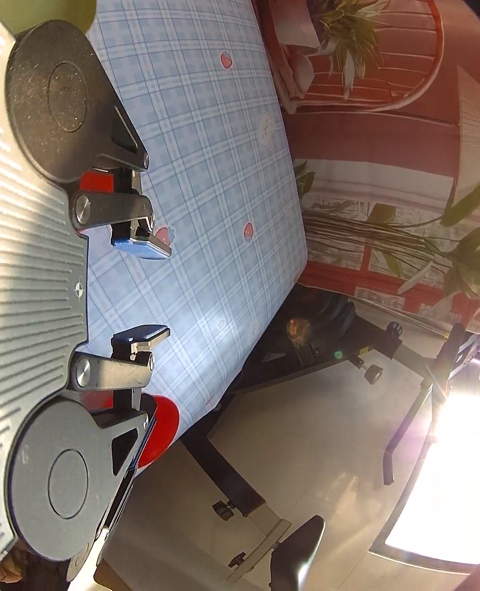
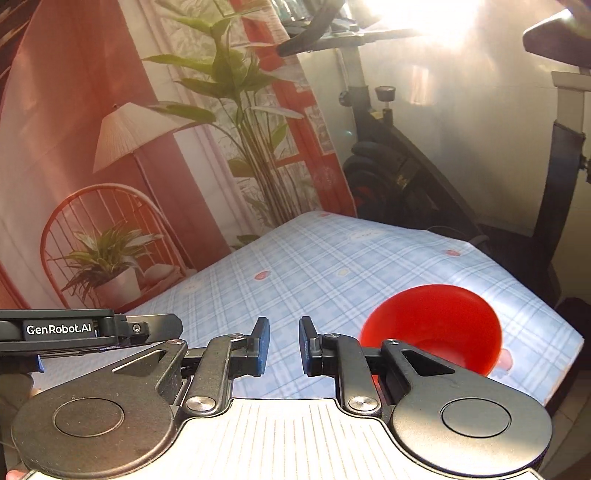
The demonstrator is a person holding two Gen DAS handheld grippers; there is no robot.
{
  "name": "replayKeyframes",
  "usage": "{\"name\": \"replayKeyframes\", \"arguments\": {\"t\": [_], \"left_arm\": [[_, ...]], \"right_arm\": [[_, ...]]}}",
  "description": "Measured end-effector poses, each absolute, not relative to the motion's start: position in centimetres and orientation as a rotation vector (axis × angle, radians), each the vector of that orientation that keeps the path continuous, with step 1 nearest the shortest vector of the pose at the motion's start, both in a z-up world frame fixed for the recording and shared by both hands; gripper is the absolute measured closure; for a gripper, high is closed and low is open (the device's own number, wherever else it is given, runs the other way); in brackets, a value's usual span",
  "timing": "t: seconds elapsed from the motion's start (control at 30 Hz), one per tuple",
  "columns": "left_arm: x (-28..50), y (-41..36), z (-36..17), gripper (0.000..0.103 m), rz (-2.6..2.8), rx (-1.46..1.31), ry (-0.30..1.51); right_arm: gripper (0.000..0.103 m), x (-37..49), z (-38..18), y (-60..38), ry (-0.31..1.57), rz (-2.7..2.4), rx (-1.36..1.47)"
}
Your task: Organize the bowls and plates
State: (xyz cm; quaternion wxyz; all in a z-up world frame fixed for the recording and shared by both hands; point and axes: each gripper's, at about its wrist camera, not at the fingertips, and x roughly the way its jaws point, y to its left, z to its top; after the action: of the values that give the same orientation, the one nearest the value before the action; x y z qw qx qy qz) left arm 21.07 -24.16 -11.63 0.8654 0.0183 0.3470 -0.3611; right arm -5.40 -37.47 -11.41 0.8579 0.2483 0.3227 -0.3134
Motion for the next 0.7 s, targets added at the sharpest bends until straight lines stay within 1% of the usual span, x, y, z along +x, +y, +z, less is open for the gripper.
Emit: {"name": "replayKeyframes", "arguments": {"t": [0.13,0.33,0.7], "left_arm": [[21.2,-27.5,-12.9,0.062,-0.836,0.042,0.747],[21.5,-32.1,-15.8,0.062,-0.916,0.039,0.812],[20.8,-36.2,-20.1,0.062,-0.966,0.103,0.869]], "right_arm": [[0.086,-8.1,-11.5,-40.1,0.656,-0.78,0.476],[0.086,-11.1,-12.8,-42.8,0.692,-0.906,0.413],[0.086,-13.3,-15.9,-44.3,0.743,-0.944,0.499]]}}
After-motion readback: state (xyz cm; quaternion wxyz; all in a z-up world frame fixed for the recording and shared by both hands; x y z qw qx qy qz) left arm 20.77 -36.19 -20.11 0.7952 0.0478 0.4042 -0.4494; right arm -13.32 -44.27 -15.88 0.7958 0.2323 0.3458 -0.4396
